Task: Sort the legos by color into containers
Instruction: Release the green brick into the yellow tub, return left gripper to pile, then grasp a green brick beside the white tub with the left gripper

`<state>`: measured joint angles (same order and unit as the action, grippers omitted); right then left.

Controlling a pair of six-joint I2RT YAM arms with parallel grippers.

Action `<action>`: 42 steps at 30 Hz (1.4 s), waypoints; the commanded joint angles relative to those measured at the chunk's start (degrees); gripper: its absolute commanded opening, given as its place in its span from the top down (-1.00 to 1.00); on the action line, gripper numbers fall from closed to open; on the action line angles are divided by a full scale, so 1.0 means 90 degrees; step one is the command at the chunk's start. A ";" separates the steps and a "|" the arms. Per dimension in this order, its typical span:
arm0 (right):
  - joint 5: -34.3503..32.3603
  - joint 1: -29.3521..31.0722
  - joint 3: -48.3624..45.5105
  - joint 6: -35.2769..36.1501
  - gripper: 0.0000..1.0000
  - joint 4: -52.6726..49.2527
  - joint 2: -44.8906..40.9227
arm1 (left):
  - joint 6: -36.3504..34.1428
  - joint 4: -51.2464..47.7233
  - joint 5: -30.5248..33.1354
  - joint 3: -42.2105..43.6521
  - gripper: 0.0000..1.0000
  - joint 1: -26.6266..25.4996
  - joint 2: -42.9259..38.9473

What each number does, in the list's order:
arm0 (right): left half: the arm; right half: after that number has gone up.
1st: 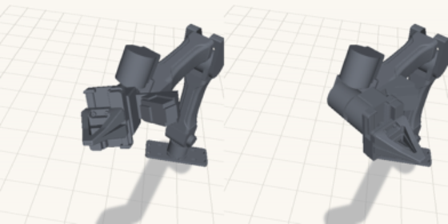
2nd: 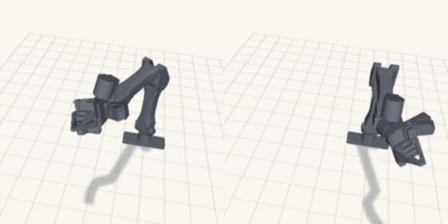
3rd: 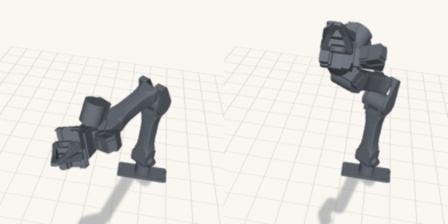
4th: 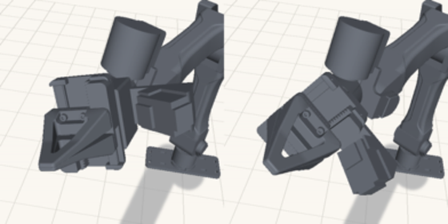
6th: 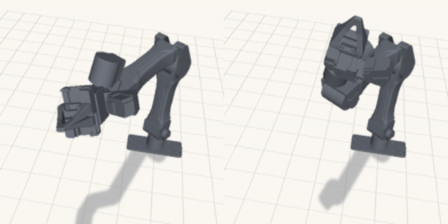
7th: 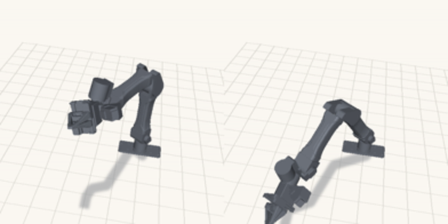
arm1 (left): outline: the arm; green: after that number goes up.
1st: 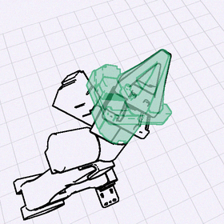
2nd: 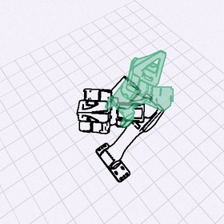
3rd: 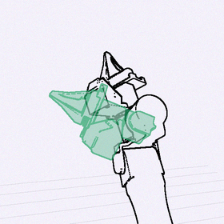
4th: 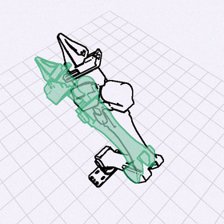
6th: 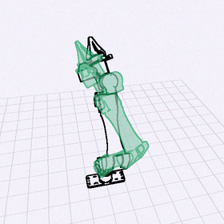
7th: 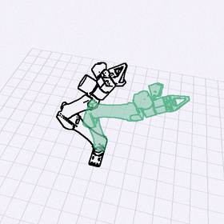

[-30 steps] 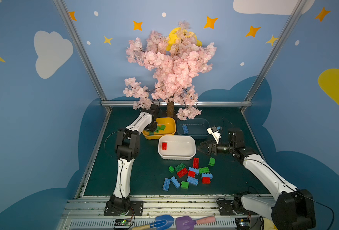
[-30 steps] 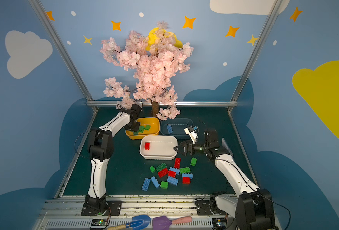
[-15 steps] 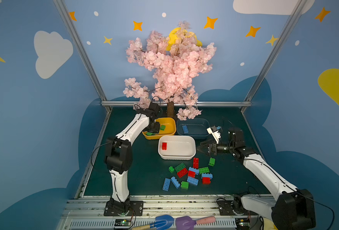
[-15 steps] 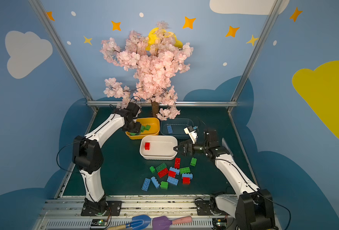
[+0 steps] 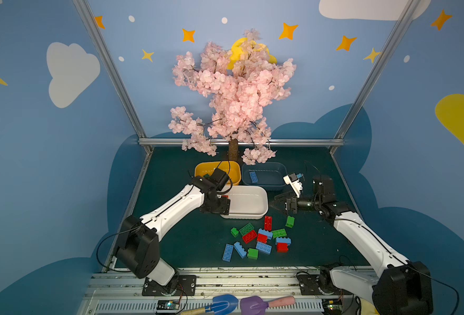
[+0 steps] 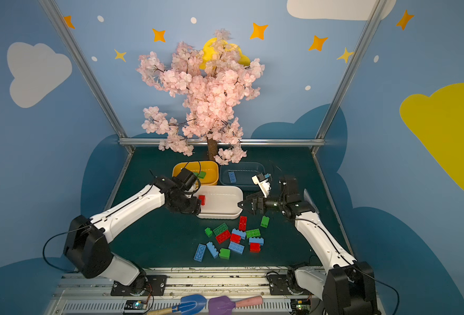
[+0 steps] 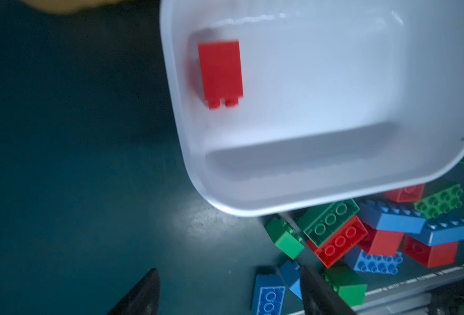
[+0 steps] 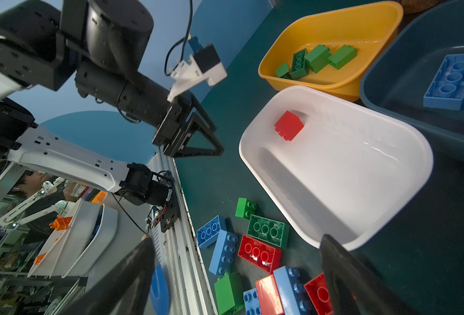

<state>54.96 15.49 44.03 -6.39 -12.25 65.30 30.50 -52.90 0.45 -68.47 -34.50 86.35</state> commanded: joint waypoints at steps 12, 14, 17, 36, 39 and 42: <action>-0.0076 0.0027 -0.0175 0.0065 -0.86 -0.0224 -0.0424 | 0.5174 0.0763 0.0834 0.0703 -0.51 -0.1549 0.0448; -0.0081 0.0030 -0.0209 0.0055 -0.86 -0.0229 -0.0461 | 0.5508 0.0702 0.0924 0.0596 -0.47 -0.1605 0.0665; -0.0071 0.0029 -0.0252 0.0029 -0.86 -0.0213 -0.0495 | 0.5813 0.0637 0.0980 0.0422 -0.41 -0.1626 0.1041; -0.0052 -0.0020 -0.0302 0.0034 -0.86 -0.0221 -0.0503 | 0.5949 0.1161 0.0586 0.0360 0.32 -0.1830 0.2085; -0.0070 -0.0024 -0.0303 0.0044 -0.86 -0.0249 -0.0536 | 0.5867 0.1135 0.0606 0.0427 0.49 -0.1840 0.2010; -0.0076 -0.0037 -0.0312 0.0036 -0.86 -0.0240 -0.0560 | 0.5678 0.1003 0.0736 0.0430 0.57 -0.1827 0.1841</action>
<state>54.46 15.35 41.78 -6.42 -14.00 61.65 82.98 -42.02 7.33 -65.14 -50.89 103.28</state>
